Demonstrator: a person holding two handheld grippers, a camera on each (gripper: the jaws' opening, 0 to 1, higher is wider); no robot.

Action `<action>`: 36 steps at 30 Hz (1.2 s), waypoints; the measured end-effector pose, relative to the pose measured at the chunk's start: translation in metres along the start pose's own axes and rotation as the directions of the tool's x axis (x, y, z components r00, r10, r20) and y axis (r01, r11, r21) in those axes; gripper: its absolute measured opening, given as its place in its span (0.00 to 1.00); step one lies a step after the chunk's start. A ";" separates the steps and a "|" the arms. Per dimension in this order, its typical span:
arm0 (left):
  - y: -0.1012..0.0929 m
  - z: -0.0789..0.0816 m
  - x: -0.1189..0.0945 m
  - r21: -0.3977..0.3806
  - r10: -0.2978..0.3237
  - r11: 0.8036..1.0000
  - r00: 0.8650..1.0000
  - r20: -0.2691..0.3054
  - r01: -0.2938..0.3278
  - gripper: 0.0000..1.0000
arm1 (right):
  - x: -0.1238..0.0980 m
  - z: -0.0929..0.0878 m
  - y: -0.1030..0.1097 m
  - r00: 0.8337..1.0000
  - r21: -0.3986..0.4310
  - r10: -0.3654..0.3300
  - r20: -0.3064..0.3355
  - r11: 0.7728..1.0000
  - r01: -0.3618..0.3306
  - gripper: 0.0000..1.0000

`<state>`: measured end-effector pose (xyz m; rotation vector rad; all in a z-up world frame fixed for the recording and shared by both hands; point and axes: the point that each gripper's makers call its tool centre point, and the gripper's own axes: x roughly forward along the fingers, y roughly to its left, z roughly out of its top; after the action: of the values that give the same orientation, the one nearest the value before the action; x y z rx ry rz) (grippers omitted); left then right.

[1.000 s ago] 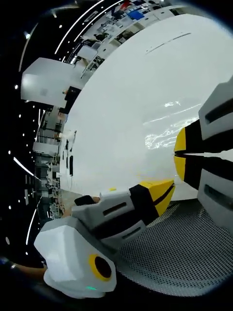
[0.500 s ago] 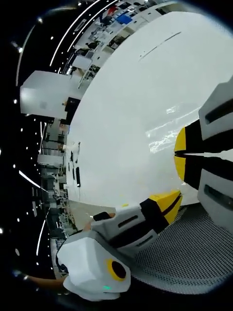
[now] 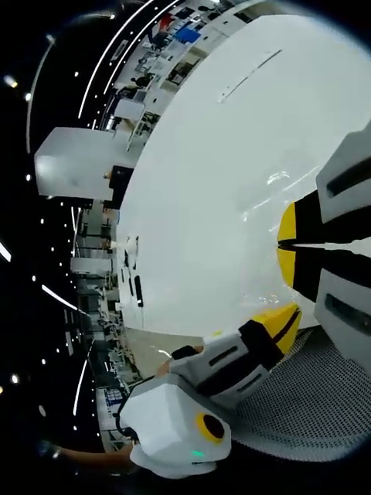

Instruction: Open the resealable bag by pulling the two sides of the seal apart until the entire bag opening is separated and visibly accessible.

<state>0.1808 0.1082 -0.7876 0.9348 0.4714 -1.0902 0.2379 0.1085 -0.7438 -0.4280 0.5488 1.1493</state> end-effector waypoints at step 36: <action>0.009 0.011 0.001 -0.066 -0.009 0.998 0.997 0.072 0.014 0.00 | -0.017 0.028 0.007 0.999 -0.125 -0.028 0.021 0.992 0.030 0.00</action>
<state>0.1881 0.0997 -0.7785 0.8334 0.4518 -1.1080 0.2318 0.1146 -0.7119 -0.5309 0.4541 1.1627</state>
